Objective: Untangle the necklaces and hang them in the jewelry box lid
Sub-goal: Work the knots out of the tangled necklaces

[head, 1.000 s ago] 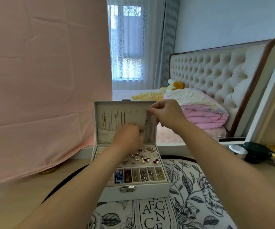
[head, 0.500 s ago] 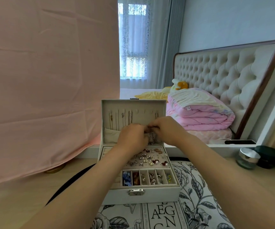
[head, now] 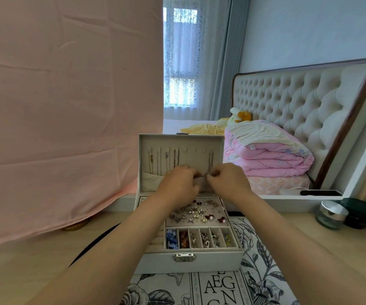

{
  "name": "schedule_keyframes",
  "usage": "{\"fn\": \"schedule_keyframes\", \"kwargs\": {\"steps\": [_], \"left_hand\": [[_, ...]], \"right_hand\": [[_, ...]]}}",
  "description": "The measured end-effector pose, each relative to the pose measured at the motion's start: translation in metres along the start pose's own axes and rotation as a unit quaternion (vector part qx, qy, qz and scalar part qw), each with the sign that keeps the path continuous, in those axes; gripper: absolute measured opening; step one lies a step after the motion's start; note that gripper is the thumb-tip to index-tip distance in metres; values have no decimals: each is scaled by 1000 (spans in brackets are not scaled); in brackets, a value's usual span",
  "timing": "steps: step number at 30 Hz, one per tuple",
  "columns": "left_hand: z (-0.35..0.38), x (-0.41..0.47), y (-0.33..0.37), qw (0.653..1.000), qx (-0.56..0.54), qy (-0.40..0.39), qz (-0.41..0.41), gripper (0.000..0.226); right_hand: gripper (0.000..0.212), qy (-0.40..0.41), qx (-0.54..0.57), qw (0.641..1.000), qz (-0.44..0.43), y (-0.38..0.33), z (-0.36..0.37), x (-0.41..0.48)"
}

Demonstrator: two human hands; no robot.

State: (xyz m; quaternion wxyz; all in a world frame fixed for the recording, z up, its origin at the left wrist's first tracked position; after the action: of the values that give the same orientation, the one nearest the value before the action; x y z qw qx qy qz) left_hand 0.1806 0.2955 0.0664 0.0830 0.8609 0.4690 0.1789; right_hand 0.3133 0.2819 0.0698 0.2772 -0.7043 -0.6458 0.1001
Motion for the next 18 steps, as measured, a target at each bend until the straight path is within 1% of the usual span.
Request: {"fn": "schedule_keyframes", "kwargs": {"steps": [2, 4, 5, 7, 8, 9, 11, 13, 15, 18], "left_hand": [[1, 2, -1, 1000, 7, -2, -2, 41], [2, 1, -1, 1000, 14, -3, 1, 40], [2, 1, -1, 1000, 16, -3, 4, 39], [1, 0, 0, 1000, 15, 2, 9, 37], [0, 0, 0, 1000, 16, 3, 10, 36], [0, 0, 0, 1000, 18, 2, 10, 36], [0, 0, -1, 1000, 28, -2, 8, 37], [-1, 0, -2, 999, 33, -2, 5, 37], [-1, 0, -3, 1000, 30, -3, 6, 37], [-1, 1, -4, 1000, 27, -3, 10, 38]], "right_hand": [[25, 54, 41, 997, -33, -8, -26, 2], [17, 109, 77, 989, -64, -19, -48, 5], [14, 121, 97, 985, -75, -24, -54, 8], [14, 124, 120, 981, -94, -32, -57, 15], [15, 120, 107, 981, -107, -38, -55, 17], [15, 117, 66, 983, -125, -44, -52, 19], [15, 92, -78, 980, -156, -55, -36, 20], [14, 66, -196, 965, -161, -52, -20, 18], [13, 59, -224, 960, -158, -44, -14, 16], [18, 65, -192, 961, -185, -40, -14, 8]]}}
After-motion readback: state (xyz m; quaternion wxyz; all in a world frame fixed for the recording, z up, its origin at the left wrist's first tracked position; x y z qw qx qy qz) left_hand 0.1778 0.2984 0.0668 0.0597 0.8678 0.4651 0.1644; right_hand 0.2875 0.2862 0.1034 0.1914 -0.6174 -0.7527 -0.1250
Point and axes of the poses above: each hand's wrist, its own x-axis towards the middle knuckle, its own z-axis out of the palm, y = z × x, the point moved 10 cm from there along x, towards the middle knuckle, and after that the axes turned 7 degrees about -y, right-handed, at the moved point
